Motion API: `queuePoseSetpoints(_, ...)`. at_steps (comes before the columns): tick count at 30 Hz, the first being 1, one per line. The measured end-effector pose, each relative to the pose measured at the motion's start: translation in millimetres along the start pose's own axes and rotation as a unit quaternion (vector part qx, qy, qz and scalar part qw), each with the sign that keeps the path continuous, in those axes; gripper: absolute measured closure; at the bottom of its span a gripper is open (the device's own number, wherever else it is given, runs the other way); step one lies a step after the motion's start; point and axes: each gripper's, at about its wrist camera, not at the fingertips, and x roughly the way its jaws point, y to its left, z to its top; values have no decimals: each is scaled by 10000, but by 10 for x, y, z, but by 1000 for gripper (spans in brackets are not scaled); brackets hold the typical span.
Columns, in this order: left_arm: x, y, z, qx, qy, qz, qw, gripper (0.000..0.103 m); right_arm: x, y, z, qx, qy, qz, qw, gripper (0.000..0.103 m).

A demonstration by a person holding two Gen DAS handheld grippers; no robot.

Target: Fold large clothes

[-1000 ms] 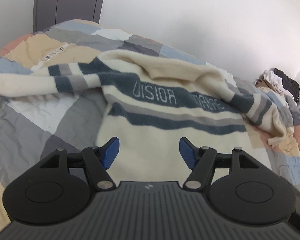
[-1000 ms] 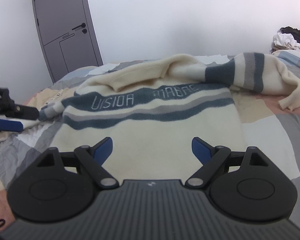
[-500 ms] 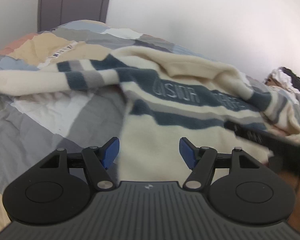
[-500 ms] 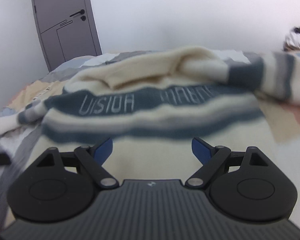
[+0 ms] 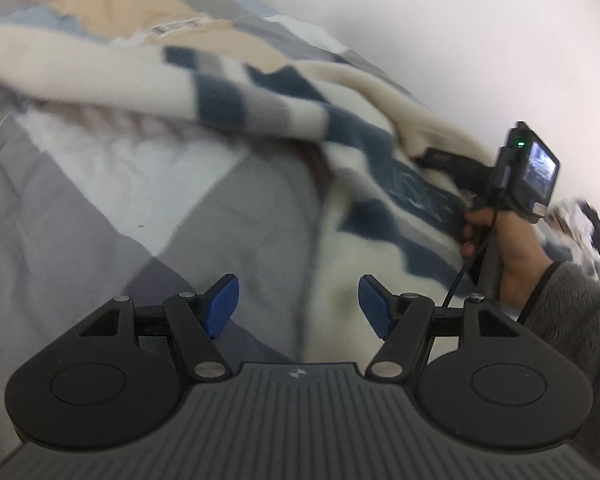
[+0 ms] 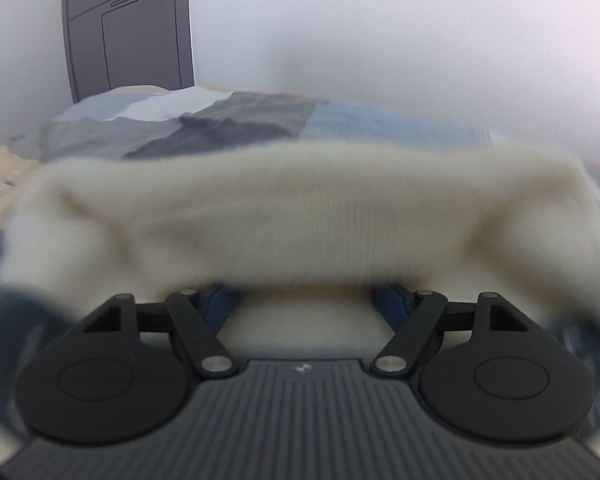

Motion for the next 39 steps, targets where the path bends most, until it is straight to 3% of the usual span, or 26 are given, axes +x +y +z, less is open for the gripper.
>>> queuePoseSetpoints(3,101,113,48,-247,-238,-16,9994,32,278,-92,235,231,-257,-66,9994,33)
queuePoseSetpoints(7,153,134,75,-20,-637,-82,9979,30,553,-103,525,206,-555,-315,9978,33)
queuePoseSetpoints(10,228,170,60,-211,-676,-250,9972,25,735,-90,741,100,-733,-402,9964,33)
queuePoseSetpoints(14,257,109,62,-120,-758,-239,9968,24,988,-122,803,107,-371,-372,9986,33)
queuePoseSetpoints(18,221,158,68,-271,-757,-342,9962,24,774,-214,741,304,-557,-152,9979,33)
queuePoseSetpoints(22,185,174,67,-284,-754,-345,9962,24,312,-338,687,417,-554,49,9976,33)
queuePoseSetpoints(26,122,154,15,-241,-687,-299,9969,24,-398,-364,549,-25,-585,272,9979,33)
queuePoseSetpoints(30,15,62,-43,-44,-529,36,9986,24,-1263,-454,341,-89,-540,464,9974,33)
queuePoseSetpoints(35,-244,-50,-141,216,-631,251,9975,24,-2331,-496,34,-330,-556,314,9974,33)
queuePoseSetpoints(39,-437,-151,-268,315,-424,359,9980,24,-3042,-574,-248,135,-428,199,9988,32)
